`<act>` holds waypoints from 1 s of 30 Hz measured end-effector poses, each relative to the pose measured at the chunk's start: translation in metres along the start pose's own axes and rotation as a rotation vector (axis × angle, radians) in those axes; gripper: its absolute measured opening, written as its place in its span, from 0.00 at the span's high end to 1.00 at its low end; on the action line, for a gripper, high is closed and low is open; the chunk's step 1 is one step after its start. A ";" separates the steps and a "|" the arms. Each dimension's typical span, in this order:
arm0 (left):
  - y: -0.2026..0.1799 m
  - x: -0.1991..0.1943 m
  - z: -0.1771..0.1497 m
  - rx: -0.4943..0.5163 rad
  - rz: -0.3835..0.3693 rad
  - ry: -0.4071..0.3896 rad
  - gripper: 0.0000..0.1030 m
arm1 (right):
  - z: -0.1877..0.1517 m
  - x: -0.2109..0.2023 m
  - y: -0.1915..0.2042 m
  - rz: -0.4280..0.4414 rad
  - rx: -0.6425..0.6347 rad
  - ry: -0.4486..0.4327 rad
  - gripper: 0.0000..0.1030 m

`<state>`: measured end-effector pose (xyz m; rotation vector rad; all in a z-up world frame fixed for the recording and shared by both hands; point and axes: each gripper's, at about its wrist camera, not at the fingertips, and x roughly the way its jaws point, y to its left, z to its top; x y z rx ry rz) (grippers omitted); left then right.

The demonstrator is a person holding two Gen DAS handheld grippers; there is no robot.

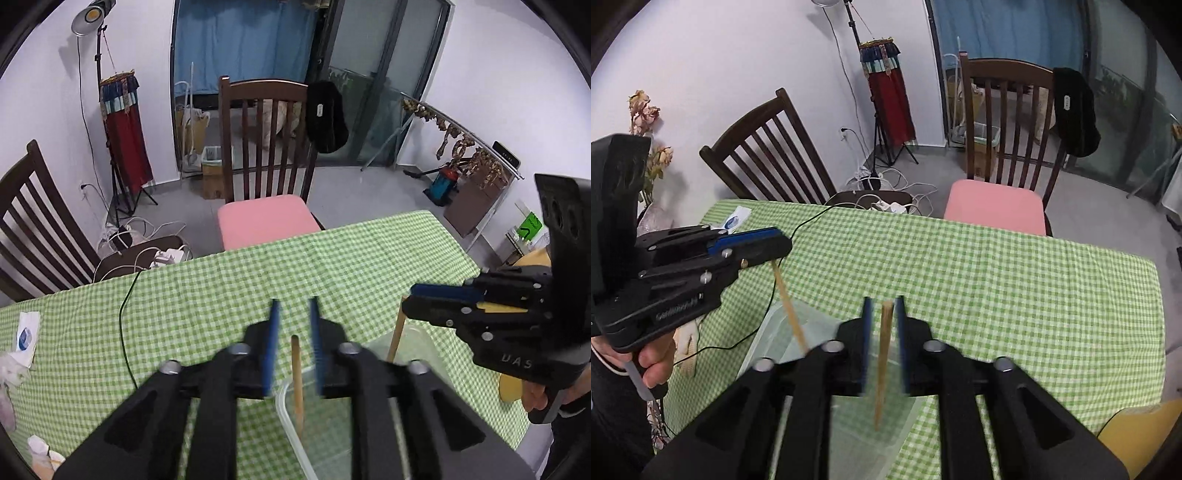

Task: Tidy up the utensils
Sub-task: 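Lower the chopsticks into the container and open both grippers, then withdraw both grippers from the container back over the table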

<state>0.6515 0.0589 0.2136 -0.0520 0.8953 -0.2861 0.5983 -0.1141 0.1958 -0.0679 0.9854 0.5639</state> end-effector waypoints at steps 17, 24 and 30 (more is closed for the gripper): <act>0.012 -0.127 -0.054 -0.014 0.109 -0.049 0.35 | -0.046 -0.106 0.021 -0.177 -0.037 -0.089 0.38; -0.001 -0.190 -0.093 -0.004 0.117 -0.092 0.28 | -0.082 -0.164 0.043 -0.222 -0.043 -0.153 0.26; -0.019 -0.233 -0.142 -0.003 0.112 -0.157 0.24 | -0.115 -0.189 0.060 -0.242 -0.053 -0.191 0.18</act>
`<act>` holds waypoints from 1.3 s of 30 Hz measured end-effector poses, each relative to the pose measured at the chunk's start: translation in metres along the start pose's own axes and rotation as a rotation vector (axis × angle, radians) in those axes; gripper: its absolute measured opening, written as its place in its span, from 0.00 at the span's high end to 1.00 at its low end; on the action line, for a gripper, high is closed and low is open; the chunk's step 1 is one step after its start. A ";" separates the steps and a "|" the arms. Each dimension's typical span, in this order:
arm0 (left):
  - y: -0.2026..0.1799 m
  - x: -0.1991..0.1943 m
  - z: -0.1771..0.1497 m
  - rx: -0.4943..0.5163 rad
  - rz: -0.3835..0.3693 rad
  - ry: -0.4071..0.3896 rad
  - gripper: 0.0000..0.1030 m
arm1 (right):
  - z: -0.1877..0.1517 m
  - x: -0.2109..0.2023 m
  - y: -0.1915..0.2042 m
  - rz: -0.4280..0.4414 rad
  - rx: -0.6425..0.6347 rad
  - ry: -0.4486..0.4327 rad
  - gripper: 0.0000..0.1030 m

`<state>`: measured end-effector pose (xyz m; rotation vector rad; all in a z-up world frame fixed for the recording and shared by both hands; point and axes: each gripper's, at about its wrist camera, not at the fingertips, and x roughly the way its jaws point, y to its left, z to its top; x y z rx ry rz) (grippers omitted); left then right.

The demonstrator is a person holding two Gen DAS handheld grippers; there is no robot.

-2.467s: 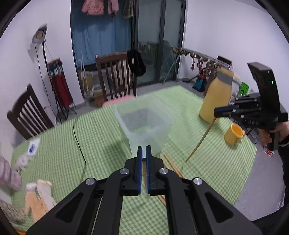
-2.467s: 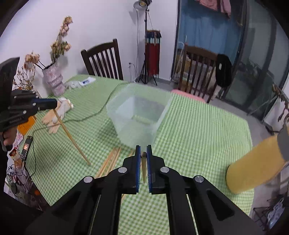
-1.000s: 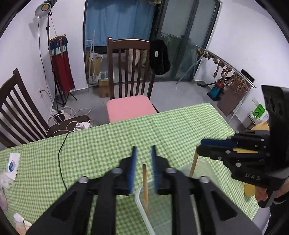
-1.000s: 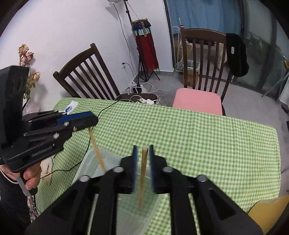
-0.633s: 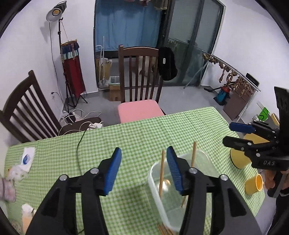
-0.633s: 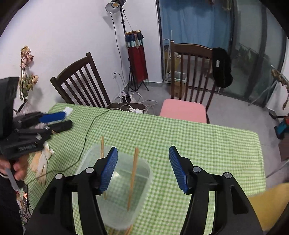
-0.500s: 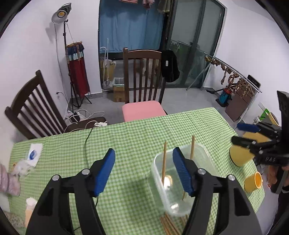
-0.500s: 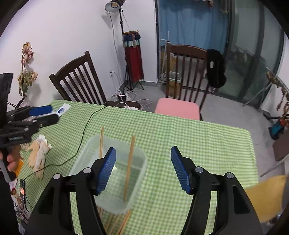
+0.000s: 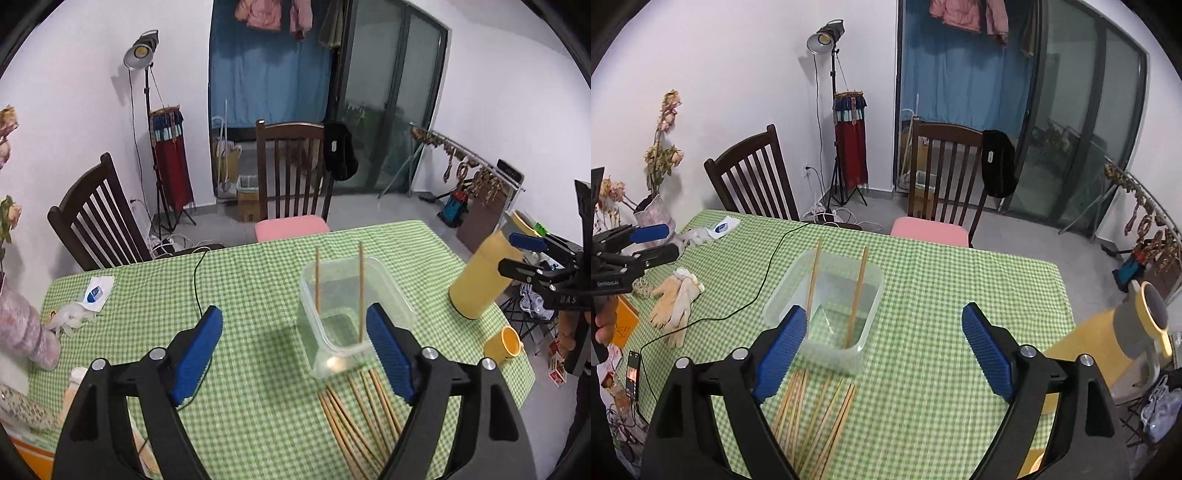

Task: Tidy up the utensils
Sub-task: 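Withdraw both grippers from the container back over the table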

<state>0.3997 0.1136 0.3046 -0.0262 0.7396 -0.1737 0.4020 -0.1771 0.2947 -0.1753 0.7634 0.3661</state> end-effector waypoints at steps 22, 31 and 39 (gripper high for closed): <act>-0.069 -0.053 -0.223 0.012 0.153 -0.375 0.11 | -0.178 -0.031 0.071 -0.026 -0.004 -0.254 0.15; -0.085 -0.056 -0.318 -0.026 0.177 -0.445 0.08 | -0.277 -0.045 0.098 -0.078 0.093 -0.360 0.14; -0.100 -0.053 -0.392 -0.052 0.177 -0.457 0.08 | -0.357 -0.038 0.124 -0.136 0.145 -0.282 0.14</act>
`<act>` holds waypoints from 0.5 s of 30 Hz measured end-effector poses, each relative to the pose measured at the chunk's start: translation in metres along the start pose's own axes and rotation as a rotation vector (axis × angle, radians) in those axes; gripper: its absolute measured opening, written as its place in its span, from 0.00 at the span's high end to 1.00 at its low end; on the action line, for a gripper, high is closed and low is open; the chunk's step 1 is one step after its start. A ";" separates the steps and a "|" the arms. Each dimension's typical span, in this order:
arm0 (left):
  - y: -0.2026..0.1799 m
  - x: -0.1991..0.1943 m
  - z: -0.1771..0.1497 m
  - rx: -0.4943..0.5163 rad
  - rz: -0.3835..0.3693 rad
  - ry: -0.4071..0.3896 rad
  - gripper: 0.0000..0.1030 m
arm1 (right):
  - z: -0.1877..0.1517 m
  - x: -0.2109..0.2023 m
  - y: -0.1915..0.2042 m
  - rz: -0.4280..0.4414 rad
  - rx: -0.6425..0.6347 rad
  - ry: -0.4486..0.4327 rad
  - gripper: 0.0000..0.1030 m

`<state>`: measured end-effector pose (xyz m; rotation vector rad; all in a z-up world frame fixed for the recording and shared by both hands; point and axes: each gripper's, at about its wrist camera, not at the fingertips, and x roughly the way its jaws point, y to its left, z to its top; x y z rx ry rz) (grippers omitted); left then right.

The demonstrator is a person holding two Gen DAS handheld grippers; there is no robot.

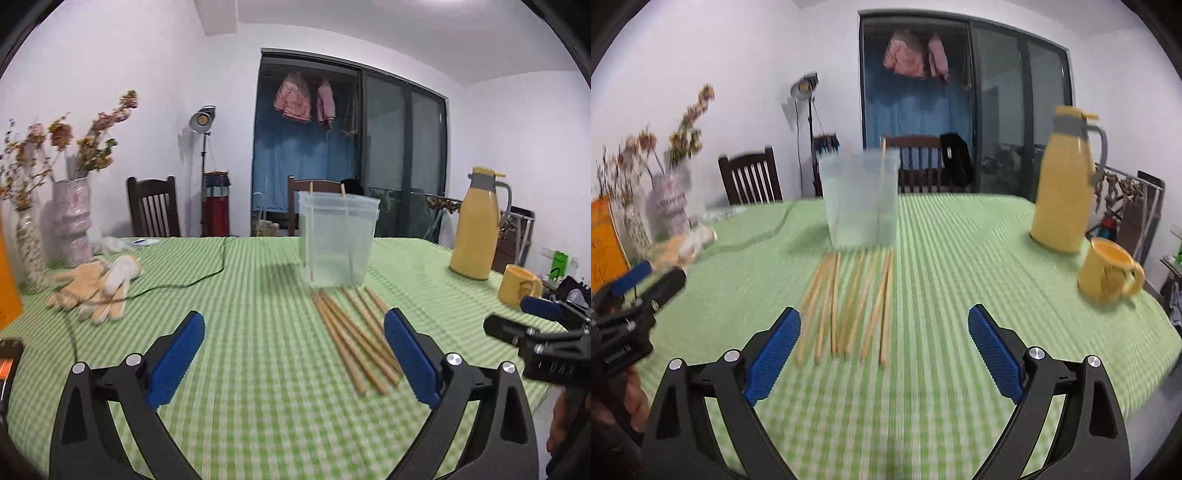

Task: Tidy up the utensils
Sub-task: 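Withdraw both grippers from the container back over the table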

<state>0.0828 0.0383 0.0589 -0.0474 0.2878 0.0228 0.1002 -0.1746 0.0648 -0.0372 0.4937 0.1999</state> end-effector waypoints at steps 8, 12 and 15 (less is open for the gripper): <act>-0.001 -0.048 -0.052 0.070 0.038 -0.045 0.08 | -0.059 -0.035 0.010 -0.072 -0.067 -0.047 0.14; 0.006 -0.074 -0.072 0.036 0.027 -0.053 0.08 | -0.079 -0.054 0.001 -0.049 -0.031 -0.063 0.14; 0.009 -0.087 -0.083 0.008 0.017 -0.056 0.08 | -0.087 -0.068 -0.002 -0.054 -0.036 -0.096 0.14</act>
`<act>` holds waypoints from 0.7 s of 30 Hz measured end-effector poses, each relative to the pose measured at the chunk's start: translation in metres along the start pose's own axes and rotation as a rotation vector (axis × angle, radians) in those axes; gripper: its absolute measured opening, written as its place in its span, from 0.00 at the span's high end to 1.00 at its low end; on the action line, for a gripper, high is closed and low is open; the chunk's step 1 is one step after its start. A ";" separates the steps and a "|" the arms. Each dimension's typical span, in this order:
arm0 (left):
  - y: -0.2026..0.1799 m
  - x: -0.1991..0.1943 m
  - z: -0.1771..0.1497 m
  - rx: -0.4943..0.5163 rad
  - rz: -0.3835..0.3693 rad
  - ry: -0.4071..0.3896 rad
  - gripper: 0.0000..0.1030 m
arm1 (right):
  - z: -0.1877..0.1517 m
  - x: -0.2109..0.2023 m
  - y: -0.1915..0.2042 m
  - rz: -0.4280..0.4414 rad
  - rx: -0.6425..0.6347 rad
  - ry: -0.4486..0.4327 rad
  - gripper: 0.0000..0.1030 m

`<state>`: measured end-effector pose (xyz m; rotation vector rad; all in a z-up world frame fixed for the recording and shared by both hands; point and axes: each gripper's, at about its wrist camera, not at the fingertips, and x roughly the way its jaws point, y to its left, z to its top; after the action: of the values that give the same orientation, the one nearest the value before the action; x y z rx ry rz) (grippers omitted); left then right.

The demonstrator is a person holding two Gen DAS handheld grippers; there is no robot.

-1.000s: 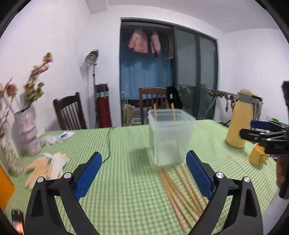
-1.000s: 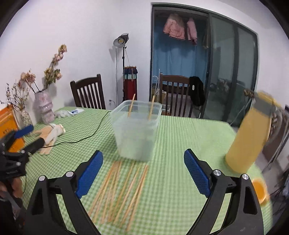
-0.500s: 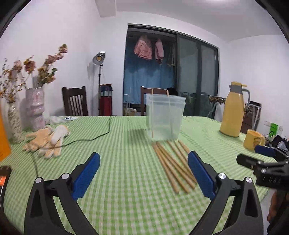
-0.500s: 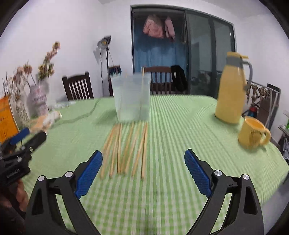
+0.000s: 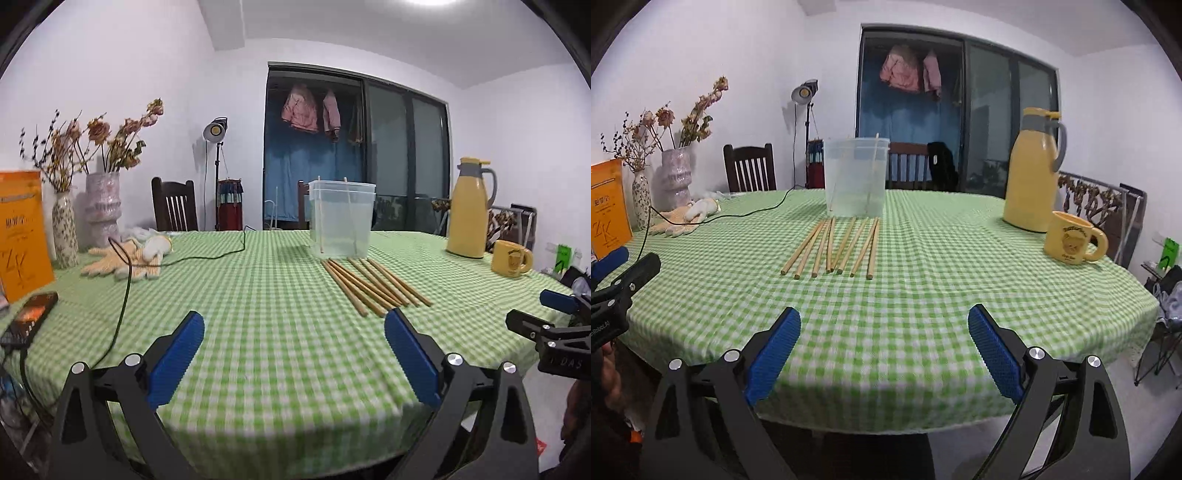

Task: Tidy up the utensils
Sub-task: 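Withdraw both grippers from the container back over the table, then move the right gripper to a chopstick while the left gripper approaches another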

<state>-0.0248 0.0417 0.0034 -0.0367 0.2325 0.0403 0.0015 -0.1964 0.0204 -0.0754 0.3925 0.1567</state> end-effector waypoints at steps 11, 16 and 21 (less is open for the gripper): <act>-0.007 0.005 -0.006 0.036 -0.008 0.026 0.07 | -0.008 -0.001 0.002 0.009 0.004 0.014 0.14; -0.009 0.018 -0.006 0.039 -0.004 0.058 0.07 | -0.011 0.008 0.000 0.005 0.014 0.044 0.14; -0.014 0.033 -0.007 0.050 -0.012 0.099 0.07 | -0.010 0.017 -0.003 0.004 0.019 0.067 0.14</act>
<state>0.0065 0.0291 -0.0105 0.0101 0.3318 0.0202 0.0143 -0.1983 0.0047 -0.0611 0.4607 0.1544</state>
